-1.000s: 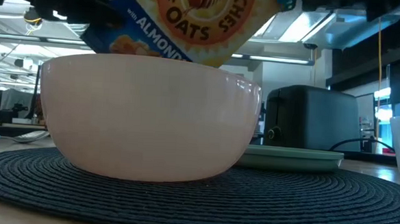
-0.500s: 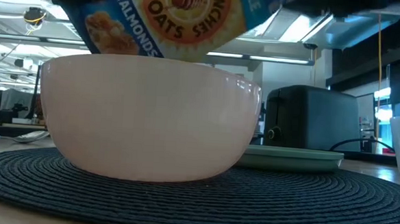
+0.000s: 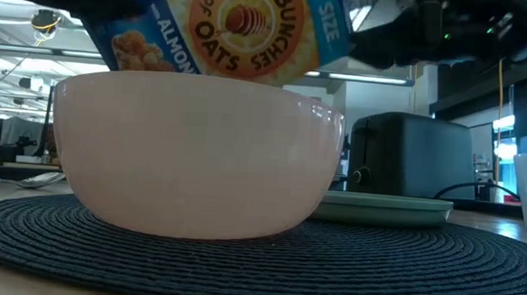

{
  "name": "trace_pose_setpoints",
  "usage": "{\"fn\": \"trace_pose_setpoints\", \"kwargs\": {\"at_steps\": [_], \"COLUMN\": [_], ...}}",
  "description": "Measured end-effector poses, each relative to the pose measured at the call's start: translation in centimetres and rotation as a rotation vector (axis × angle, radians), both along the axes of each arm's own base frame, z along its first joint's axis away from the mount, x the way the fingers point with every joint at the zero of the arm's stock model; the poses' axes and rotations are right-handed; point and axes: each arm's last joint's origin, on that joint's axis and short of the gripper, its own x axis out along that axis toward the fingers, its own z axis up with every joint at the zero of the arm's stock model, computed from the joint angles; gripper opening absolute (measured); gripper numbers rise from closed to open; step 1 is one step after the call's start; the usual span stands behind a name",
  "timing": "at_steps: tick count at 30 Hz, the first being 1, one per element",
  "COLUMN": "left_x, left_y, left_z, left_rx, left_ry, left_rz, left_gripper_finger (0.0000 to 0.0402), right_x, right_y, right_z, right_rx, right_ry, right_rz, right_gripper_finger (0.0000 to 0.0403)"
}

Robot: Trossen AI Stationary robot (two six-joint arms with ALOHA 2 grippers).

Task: Arrange a breakfast setting
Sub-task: Pour the cereal from the yellow cereal box into the pink bowl

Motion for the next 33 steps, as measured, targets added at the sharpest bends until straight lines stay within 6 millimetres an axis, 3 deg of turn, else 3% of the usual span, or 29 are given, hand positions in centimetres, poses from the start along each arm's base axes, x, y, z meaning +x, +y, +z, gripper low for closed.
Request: {"fn": "trace_pose_setpoints", "kwargs": {"at_steps": [6,12,17,23,33], "left_x": [-0.1,-0.8,-2.1,-3.4,-2.5], "left_y": [0.1,0.1,0.2,0.4,0.0], "left_z": [0.6,1.3,2.8,3.1,3.7], "left_rx": [0.04,0.079,0.076,0.084,0.069], "left_ry": [-0.048,-0.115,-0.261,-0.313,-0.372], "left_rz": [0.008,-0.009,-0.021,-0.035,-0.124], "left_gripper_finger": [0.0243,0.0243,0.0242,0.0242,0.0242], "right_x": [0.5,0.8,-0.1,-1.2,3.8], "right_y": [-1.3,-1.4,-2.2,-3.0,-2.7], "right_z": [-0.8,-0.6,-0.1,1.2,0.3], "right_rx": [0.049,0.036,0.031,0.014,0.007], "right_ry": [0.014,-0.032,-0.037,-0.119,-0.319], "right_rz": [-0.026,0.037,0.023,0.034,0.211], "right_gripper_finger": [0.0337,0.0337,0.0337,0.0337,0.0337]}}
